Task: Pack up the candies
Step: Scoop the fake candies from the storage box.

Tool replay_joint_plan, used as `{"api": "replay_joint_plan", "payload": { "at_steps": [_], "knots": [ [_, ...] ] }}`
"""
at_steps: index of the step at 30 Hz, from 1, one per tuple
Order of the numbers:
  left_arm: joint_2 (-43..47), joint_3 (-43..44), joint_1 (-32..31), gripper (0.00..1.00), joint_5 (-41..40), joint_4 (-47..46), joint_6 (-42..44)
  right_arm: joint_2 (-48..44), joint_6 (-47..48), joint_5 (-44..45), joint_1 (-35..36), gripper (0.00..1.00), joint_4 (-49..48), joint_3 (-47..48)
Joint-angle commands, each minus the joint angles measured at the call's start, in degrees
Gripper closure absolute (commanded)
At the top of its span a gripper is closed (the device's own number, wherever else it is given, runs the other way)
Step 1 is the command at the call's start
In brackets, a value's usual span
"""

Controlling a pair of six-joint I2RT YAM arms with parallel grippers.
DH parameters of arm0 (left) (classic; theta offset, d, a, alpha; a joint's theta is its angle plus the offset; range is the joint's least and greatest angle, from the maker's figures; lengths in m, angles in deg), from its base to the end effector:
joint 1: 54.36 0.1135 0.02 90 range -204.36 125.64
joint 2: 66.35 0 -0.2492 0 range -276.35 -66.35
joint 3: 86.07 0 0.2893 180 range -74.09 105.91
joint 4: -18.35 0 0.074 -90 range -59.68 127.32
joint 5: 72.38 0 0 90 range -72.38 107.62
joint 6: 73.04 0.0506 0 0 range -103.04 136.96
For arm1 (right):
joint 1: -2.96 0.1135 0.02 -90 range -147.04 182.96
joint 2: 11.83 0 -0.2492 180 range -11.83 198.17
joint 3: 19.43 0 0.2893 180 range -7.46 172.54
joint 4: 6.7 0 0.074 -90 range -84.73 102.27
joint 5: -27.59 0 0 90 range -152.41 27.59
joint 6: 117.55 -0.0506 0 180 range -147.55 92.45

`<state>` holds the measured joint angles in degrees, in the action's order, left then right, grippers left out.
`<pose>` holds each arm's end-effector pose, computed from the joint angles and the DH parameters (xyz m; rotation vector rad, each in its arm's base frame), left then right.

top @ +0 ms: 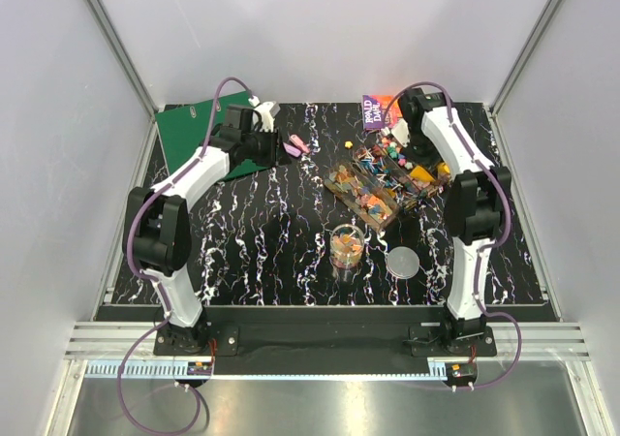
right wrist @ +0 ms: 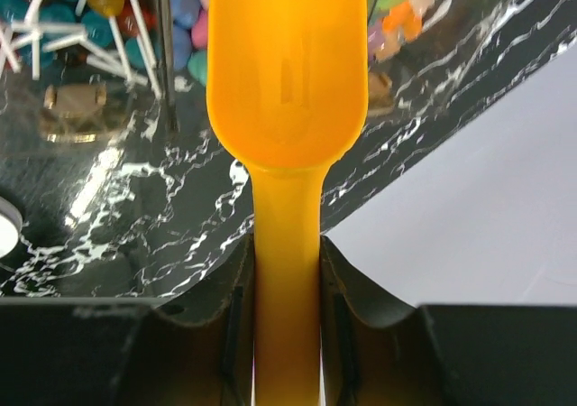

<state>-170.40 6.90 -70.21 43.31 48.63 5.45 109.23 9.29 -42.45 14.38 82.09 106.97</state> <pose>0.4309 -0.1451 0.2206 0.3253 2.2993 -0.7587 0.4450 0.0723 0.2331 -1.2214 2.8019 -0.5631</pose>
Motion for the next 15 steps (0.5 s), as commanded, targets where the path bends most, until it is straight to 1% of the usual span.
{"api": "replay_joint_plan", "payload": {
  "at_steps": [1,7,15],
  "knots": [
    [0.34,2.15,0.65,0.67,0.85,-2.84,-0.27,4.71,2.62,1.30,-0.96,1.00,16.79,5.97],
    [0.25,1.98,1.00,0.67,0.50,-2.31,-0.36,12.00,4.73,1.83,-1.22,1.00,16.79,12.65],
    [-0.19,1.98,1.00,0.67,-0.12,-1.87,-0.97,18.16,6.40,0.96,-1.22,1.00,16.79,20.73]
  ]
}}
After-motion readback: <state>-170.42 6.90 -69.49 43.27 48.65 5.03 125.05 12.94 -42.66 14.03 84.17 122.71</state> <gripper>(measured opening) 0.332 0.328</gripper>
